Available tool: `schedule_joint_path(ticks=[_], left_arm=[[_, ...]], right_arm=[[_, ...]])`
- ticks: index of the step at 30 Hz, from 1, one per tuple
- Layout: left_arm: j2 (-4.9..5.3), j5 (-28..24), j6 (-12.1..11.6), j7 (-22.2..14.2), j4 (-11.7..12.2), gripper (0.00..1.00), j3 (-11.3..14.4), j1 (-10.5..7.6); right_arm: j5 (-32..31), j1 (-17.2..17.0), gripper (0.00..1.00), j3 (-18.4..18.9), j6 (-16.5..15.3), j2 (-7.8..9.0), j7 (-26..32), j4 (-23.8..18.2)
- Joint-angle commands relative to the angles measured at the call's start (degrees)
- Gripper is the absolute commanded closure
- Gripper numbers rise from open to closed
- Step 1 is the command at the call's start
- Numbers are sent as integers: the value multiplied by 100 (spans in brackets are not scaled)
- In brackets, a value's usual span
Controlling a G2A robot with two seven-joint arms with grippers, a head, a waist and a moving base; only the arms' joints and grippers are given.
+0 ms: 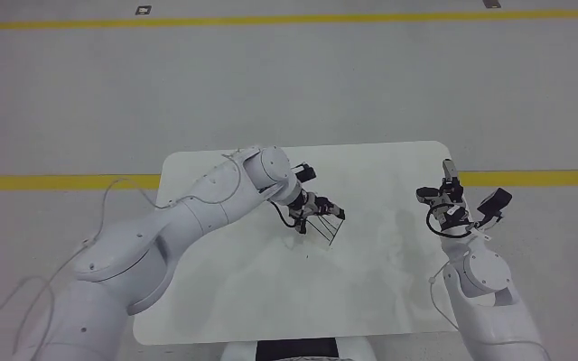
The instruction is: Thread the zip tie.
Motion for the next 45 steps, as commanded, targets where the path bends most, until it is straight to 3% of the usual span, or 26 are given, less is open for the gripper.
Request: schedule_joint_path(ticks=[1,4,12,17,26,27,28,30,32,33,35,36,40,45], left_arm=[[-48,117,0,-39,69,0,-1,-1],[-122,116,0,-31,120,0,-1,-9],[-128,141,0,-16,138,0,-1,-12],[-145,184,0,154,-2,0,-40,69],[-211,264,0,127,119,0,-36,76],[-219,262,0,114,167,7,-35,73],[-228,262,0,101,190,24,-29,70],[-252,257,0,45,243,31,-11,58],[-276,255,0,5,290,48,-1,47],[-288,256,0,-21,315,51,-1,45],[-317,264,0,-74,375,47,-1,36],[-329,257,0,-107,405,53,-1,37],[-398,287,0,-232,543,60,-1,48],[-509,382,0,-398,733,59,-1,36]], right_arm=[[0,0,0,0,0,0,0,0],[0,0,0,0,0,0,0,0],[0,0,0,0,0,0,0,0],[0,0,0,0,0,0,0,0],[0,0,0,0,0,0,0,0],[0,0,0,0,0,0,0,0],[0,0,0,0,0,0,0,0],[0,0,0,0,0,0,0,0],[0,0,0,0,0,0,0,0],[0,0,0,0,0,0,0,0],[0,0,0,0,0,0,0,0],[0,0,0,0,0,0,0,0],[0,0,0,0,0,0,0,0],[0,0,0,0,0,0,0,0]])
